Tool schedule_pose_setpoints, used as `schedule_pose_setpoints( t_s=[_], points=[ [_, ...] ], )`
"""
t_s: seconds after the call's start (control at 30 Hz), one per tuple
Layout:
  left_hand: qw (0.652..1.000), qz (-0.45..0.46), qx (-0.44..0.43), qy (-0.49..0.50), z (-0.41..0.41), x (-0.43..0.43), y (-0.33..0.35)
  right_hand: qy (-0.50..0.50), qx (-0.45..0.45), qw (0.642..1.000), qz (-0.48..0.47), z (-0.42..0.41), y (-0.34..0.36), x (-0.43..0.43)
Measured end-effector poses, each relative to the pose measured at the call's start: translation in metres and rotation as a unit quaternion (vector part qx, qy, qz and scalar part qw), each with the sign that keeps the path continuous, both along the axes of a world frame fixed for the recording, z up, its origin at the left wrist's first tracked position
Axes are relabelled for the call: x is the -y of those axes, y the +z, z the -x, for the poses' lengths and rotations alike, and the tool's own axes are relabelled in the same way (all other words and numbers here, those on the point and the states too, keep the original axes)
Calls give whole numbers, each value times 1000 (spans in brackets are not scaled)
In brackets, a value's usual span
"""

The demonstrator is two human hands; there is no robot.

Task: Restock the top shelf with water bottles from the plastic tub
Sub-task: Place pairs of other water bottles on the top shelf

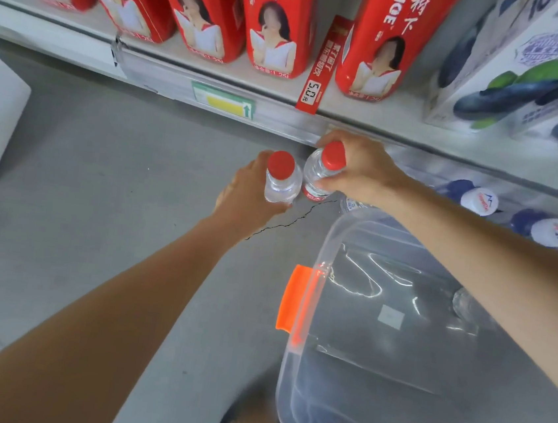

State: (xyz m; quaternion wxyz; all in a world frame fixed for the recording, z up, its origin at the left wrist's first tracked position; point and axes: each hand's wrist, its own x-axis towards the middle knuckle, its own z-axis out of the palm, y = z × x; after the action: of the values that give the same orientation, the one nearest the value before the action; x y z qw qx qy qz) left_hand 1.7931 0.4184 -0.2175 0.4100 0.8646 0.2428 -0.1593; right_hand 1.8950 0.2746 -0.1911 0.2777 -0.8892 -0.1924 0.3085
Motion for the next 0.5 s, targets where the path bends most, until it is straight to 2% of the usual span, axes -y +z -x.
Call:
schedule_pose_setpoints(
  t_s=[0.2, 0.5],
  points=[
    [996, 7, 24, 86, -1, 7, -17, 53, -43, 998, 7, 0, -20, 5],
    [995, 52, -4, 89, 12, -18, -1, 52, 14, 998, -32, 15, -14, -3]
  ],
)
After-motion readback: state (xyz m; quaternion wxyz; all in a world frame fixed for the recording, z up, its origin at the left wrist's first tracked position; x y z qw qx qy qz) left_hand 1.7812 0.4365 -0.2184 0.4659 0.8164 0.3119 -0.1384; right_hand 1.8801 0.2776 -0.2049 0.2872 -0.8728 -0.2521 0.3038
